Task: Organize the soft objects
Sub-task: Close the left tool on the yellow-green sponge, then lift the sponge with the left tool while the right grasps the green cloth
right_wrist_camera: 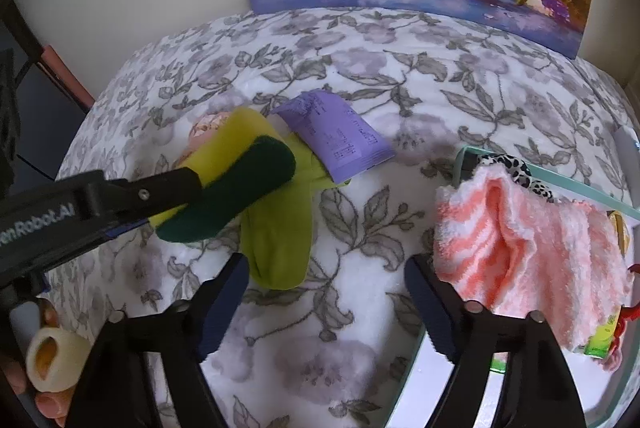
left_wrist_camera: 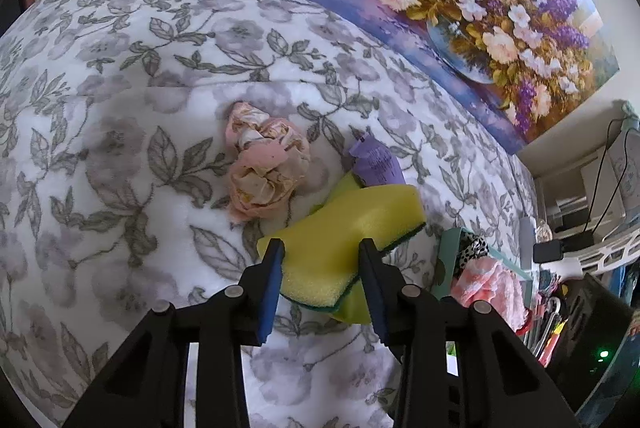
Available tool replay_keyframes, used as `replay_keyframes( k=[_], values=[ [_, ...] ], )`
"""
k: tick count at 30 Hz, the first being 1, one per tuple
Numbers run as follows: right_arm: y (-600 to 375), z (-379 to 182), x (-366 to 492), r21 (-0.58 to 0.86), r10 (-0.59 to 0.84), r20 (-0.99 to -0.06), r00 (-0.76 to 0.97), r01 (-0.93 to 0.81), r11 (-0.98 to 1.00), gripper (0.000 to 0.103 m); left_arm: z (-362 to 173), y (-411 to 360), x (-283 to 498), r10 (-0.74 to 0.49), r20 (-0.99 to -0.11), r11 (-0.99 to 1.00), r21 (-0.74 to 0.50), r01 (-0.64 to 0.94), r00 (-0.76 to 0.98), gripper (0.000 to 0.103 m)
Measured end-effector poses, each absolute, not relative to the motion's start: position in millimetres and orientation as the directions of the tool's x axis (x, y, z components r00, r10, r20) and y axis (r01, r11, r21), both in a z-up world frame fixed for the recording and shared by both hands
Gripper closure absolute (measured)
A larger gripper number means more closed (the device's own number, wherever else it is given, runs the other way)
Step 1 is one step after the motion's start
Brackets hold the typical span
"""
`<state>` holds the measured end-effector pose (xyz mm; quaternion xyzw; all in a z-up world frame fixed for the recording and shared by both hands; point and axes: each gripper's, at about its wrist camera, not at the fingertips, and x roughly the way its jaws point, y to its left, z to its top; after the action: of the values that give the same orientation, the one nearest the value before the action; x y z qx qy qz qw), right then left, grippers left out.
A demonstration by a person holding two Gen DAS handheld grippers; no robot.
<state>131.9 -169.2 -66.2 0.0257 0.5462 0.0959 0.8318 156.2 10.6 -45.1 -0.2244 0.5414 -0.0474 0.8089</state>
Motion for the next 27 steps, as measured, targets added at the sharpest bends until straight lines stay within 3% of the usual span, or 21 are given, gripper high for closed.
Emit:
replay_keyframes(
  k=[8, 18, 27],
  values=[
    [-159, -72, 137, 0.147, 0.198, -0.901, 0.386, -0.158, 0.976, 0.03, -21, 43, 145, -0.243, -0.829, 0.883, -0.404, -0.239, 0.504, 0.066],
    [-141, -94, 152, 0.164, 0.216, -0.907, 0.361, -0.169, 0.972, 0.045, -14, 75, 140, -0.133, -0.832, 0.875, -0.354, -0.331, 0.538, 0.066],
    [-127, -110, 162, 0.142, 0.193, -0.919, 0.343, -0.168, 0.975, 0.056, -22, 83, 141, -0.131, -0.841, 0.863, -0.357, -0.357, 0.525, 0.066]
  ],
)
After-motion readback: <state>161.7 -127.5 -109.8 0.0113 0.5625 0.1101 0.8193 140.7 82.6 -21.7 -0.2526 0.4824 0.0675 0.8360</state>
